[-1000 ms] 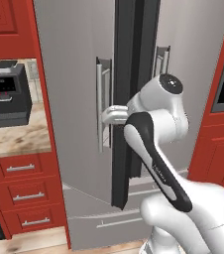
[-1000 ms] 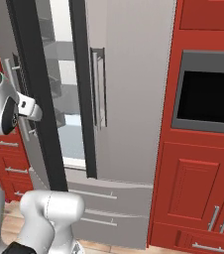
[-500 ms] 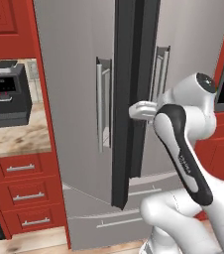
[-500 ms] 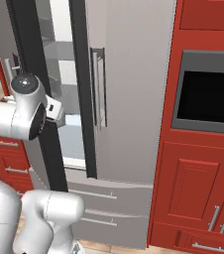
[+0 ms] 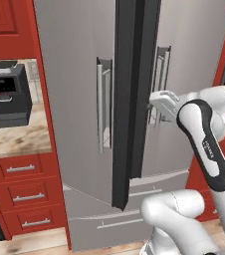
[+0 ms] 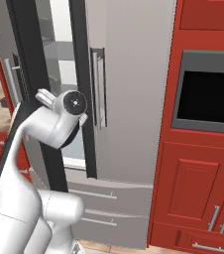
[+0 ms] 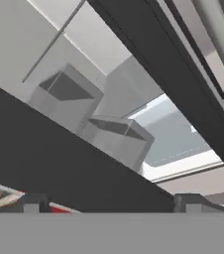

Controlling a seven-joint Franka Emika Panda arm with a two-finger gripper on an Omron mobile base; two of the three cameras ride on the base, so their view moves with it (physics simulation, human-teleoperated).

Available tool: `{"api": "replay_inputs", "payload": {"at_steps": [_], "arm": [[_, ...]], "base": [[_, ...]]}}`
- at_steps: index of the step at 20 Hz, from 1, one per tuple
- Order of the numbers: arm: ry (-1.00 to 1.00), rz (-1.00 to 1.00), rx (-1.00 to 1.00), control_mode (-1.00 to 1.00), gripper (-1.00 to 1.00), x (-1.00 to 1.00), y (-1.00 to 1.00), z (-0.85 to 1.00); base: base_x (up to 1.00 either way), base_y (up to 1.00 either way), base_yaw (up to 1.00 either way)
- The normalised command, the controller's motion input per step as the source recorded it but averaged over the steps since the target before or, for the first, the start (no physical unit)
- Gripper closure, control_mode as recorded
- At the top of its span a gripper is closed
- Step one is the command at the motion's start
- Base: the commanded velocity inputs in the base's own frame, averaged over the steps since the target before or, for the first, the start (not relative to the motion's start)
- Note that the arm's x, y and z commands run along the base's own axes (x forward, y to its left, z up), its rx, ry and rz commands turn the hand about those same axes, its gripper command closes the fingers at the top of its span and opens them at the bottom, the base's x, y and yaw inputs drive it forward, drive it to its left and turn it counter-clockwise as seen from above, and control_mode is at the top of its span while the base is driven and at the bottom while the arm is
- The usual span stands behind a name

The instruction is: Retrieve the sausage and cheese from the fridge and place them on the cutting board on the counter.

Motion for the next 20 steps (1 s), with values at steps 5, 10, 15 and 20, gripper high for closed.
{"api": "replay_inputs", "payload": {"at_steps": [5,10,15,20], "arm": [[0.01,-0.02,0.35,-1.0,-1.0,0.73,0.03,0.03],[0.16,0.0,0.32,-1.0,-1.0,0.4,0.01,0.16],[0.21,0.0,0.24,-1.0,-1.0,0.36,0.29,0.02],[0.01,0.0,0.17,-1.0,-1.0,0.53,0.24,0.02]], "base": [[0.0,0.0,0.0],[0.0,0.0,0.0],[0.0,0.0,0.0],[0.0,0.0,0.0]]}}
